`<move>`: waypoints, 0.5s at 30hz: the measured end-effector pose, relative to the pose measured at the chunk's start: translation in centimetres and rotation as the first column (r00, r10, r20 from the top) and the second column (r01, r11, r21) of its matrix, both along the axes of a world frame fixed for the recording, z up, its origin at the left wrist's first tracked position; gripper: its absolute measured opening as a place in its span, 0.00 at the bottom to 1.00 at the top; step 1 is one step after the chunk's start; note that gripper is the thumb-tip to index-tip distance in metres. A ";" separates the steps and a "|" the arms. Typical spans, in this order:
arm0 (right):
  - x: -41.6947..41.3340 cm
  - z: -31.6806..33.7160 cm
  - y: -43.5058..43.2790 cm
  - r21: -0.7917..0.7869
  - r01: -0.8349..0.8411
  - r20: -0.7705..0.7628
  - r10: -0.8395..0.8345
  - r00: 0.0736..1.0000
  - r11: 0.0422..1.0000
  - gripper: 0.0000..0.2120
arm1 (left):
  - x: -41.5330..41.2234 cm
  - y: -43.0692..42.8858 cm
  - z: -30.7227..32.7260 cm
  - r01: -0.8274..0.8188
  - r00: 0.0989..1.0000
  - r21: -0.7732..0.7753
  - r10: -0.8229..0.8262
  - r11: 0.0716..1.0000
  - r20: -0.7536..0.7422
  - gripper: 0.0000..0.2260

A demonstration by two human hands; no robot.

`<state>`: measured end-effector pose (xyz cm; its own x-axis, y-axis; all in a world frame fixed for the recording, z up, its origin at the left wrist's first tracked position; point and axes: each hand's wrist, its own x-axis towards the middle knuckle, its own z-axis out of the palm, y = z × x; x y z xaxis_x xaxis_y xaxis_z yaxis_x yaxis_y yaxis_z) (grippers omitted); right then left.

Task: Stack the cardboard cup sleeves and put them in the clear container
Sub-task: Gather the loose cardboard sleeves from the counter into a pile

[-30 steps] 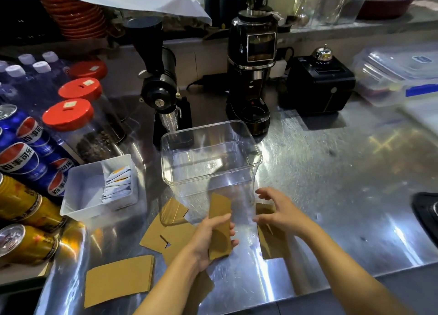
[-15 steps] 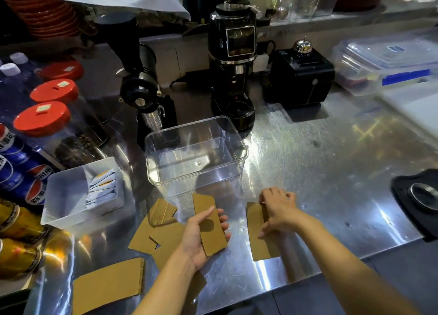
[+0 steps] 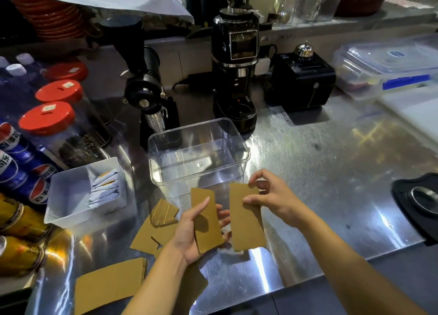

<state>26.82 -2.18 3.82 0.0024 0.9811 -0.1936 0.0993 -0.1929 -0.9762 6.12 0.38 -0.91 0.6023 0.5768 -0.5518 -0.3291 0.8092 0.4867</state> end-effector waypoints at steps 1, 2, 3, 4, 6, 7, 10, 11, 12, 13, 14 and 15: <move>-0.8 0.3 0.2 0.004 0.001 -0.022 -0.001 1.000 1.000 0.16 | -0.1 -0.2 0.1 0.036 0.998 0.004 -0.036 0.999 0.047 0.18; -1.6 0.4 0.4 0.000 0.001 -0.038 -0.001 0.999 1.000 0.16 | -0.2 -0.4 0.1 0.067 0.993 0.012 -0.068 0.998 0.095 0.20; -2.5 0.5 0.6 -0.006 0.000 -0.048 0.000 0.999 1.000 0.17 | -0.3 -0.6 0.1 0.092 0.985 0.019 -0.094 0.996 0.143 0.22; -3.4 0.4 0.7 -0.010 -0.004 -0.052 0.003 0.999 1.000 0.17 | -0.5 -0.9 0.1 0.113 0.975 0.025 -0.115 0.993 0.188 0.25; -5.1 0.1 0.9 0.003 -0.020 -0.060 0.020 0.998 1.000 0.17 | -0.7 -1.4 0.0 0.134 0.953 0.017 -0.133 0.991 0.271 0.27; -5.8 -0.2 1.1 0.015 -0.030 -0.058 0.031 0.998 0.999 0.17 | -1.0 -1.6 0.0 0.131 0.948 0.000 -0.125 0.991 0.294 0.27; -7.4 -0.9 1.6 0.067 -0.055 0.063 0.051 0.997 0.996 0.17 | -2.2 -1.8 -0.1 0.092 0.964 0.000 -0.089 0.996 0.250 0.24; -7.8 -1.1 1.7 0.085 -0.060 0.093 0.052 0.994 0.995 0.16 | -2.7 -1.8 -0.2 0.074 0.974 0.020 -0.077 0.997 0.212 0.22; -8.2 -1.2 1.9 0.105 -0.057 0.103 0.046 0.994 0.993 0.16 | -3.2 -1.8 -0.2 0.055 0.984 0.036 -0.061 0.998 0.170 0.21; -8.5 -1.5 2.1 0.126 -0.049 0.099 0.037 0.994 0.991 0.15 | -3.7 -1.8 -0.2 0.033 0.991 0.038 -0.037 0.999 0.130 0.21; -8.8 -1.7 2.2 0.138 -0.044 0.089 0.031 0.996 0.989 0.15 | -4.2 -1.9 -0.2 0.004 0.994 0.027 -0.006 1.000 0.105 0.21; -9.0 -2.0 2.4 0.138 -0.046 0.073 0.036 0.997 0.989 0.14 | -4.6 -1.9 -0.1 -0.028 0.995 0.009 0.026 1.000 0.100 0.20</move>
<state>17.80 0.22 1.84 -0.0295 0.9980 -0.0555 0.1734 -0.0496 -0.9836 1.52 -1.52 -1.04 0.6383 0.5990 -0.4836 -0.3981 0.7945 0.4586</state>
